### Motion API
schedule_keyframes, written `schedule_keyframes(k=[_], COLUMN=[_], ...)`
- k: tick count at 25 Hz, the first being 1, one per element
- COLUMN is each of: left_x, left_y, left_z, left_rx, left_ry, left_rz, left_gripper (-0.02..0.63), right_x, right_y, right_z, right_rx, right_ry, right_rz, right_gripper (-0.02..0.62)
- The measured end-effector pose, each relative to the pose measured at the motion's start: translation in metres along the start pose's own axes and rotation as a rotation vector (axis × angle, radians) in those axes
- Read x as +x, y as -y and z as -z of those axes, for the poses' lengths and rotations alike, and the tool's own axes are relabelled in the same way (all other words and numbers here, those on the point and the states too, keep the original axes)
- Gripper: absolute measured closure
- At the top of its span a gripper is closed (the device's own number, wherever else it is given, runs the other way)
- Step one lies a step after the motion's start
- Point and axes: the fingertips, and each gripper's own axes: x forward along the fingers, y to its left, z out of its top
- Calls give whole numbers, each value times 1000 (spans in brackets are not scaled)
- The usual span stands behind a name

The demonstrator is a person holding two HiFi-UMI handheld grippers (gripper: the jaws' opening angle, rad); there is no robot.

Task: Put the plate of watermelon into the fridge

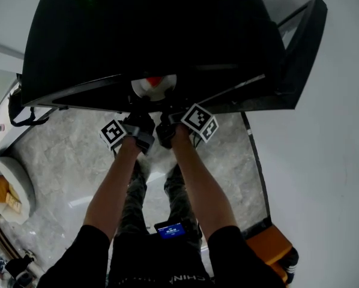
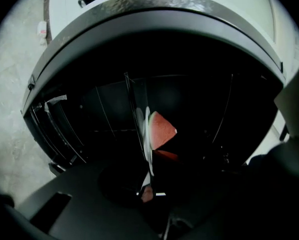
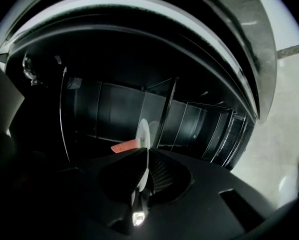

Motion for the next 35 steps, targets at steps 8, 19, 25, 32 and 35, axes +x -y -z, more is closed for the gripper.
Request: schedule_keyframes(k=[8,19,25,32,35], left_x=[3,14,17,13,22], left_y=[-3,-3,0,1,2], left_z=[29,14,14,12,6], left_rx=[403,347,410,840,874], left_ry=[-253,-155,-197,-294,-300], left_rz=[-107,-139,-168,-311,-317], left_gripper=[562,580,580,578,580], right_x=[9,1,-7,5,8], right_y=[-3,-2,-3,-7,-8], right_z=[-2,6,9,12,11], right_rx=[-80,-521,-854,-959,-989], right_ry=[-60,-212,-231,-226,-223], right_rz=[22,123,179,221,225], right_gripper=[571,534,543,565,565])
